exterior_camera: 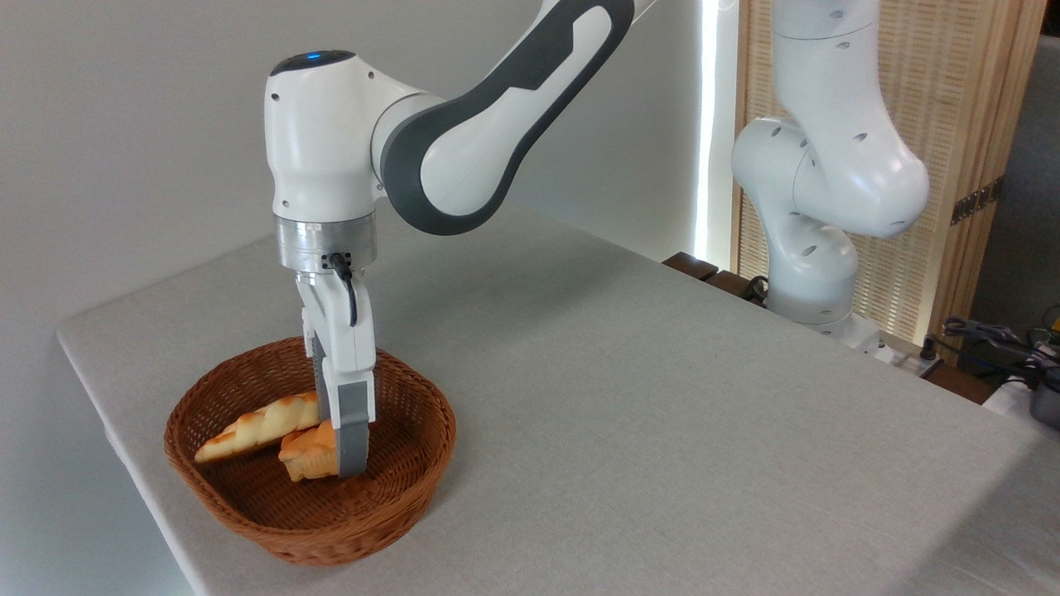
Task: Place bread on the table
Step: 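Close the gripper on the round orange bun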
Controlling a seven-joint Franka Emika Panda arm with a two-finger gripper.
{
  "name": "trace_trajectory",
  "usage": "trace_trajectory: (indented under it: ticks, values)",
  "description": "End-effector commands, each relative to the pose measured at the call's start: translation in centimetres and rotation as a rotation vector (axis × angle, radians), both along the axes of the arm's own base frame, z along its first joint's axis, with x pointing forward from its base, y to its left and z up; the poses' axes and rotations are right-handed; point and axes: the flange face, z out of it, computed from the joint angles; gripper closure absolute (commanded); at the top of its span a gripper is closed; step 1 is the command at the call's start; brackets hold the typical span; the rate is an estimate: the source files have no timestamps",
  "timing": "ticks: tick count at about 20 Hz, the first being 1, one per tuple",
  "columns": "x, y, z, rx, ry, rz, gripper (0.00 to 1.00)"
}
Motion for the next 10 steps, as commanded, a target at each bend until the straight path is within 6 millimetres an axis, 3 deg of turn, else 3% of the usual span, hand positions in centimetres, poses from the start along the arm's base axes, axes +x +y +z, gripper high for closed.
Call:
trace_trajectory:
  ticks: [1, 4, 7, 10]
  values:
    - [-0.07, -0.23, -0.84, 0.007, -0.001, -0.021, 0.55]
    - [-0.05, -0.24, -0.67, 0.007, -0.004, -0.021, 0.75]
    - [-0.08, -0.23, -0.59, 0.010, -0.005, -0.024, 0.82]
    - [-0.08, -0.23, -0.59, 0.010, -0.005, -0.024, 0.83]
